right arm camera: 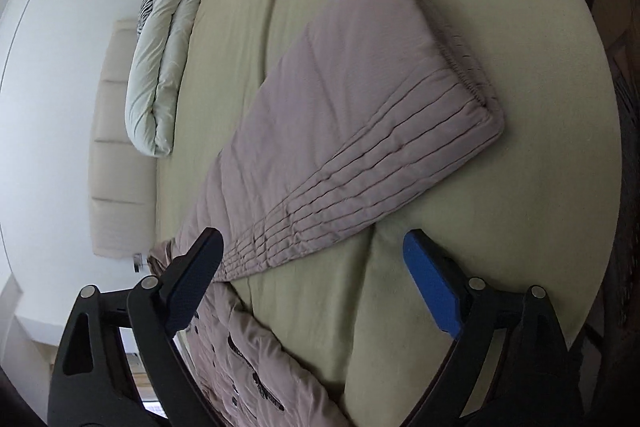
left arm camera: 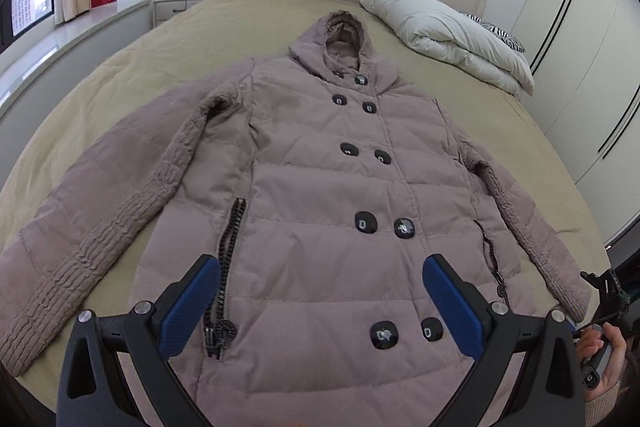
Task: Fold large clothes
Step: 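Grasp the coat's sleeve cuff with the right gripper, then lift the sleeve with the right gripper and fold it across the coat front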
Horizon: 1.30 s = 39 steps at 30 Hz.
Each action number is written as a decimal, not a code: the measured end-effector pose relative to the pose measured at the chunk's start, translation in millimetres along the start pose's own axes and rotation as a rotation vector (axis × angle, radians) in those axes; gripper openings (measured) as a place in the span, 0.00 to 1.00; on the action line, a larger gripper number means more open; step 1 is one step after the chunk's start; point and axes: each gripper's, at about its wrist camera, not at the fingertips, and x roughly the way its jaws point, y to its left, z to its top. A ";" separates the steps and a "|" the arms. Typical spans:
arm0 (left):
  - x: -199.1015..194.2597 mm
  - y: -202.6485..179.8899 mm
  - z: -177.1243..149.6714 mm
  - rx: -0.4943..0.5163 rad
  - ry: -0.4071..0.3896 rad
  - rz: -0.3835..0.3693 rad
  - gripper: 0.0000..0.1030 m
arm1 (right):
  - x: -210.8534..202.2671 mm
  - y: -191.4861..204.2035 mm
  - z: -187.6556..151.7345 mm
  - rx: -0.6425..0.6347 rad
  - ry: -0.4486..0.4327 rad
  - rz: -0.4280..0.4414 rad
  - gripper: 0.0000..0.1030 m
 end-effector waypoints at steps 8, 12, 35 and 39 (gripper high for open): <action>2.0 12.4 8.8 -0.078 0.006 -0.090 0.99 | 5.6 -28.5 49.9 0.072 -0.099 0.019 0.80; 9.1 18.1 8.3 -0.096 0.037 -0.137 0.77 | 12.5 -16.4 71.8 -0.041 -0.159 -0.052 0.53; 50.4 42.0 67.0 -0.459 0.126 -0.677 0.97 | 30.4 224.7 -237.9 -2.076 -0.489 -0.135 0.13; 57.0 27.1 75.9 -0.466 0.177 -0.778 0.98 | 23.8 191.6 -275.3 -2.245 -0.499 -0.109 0.13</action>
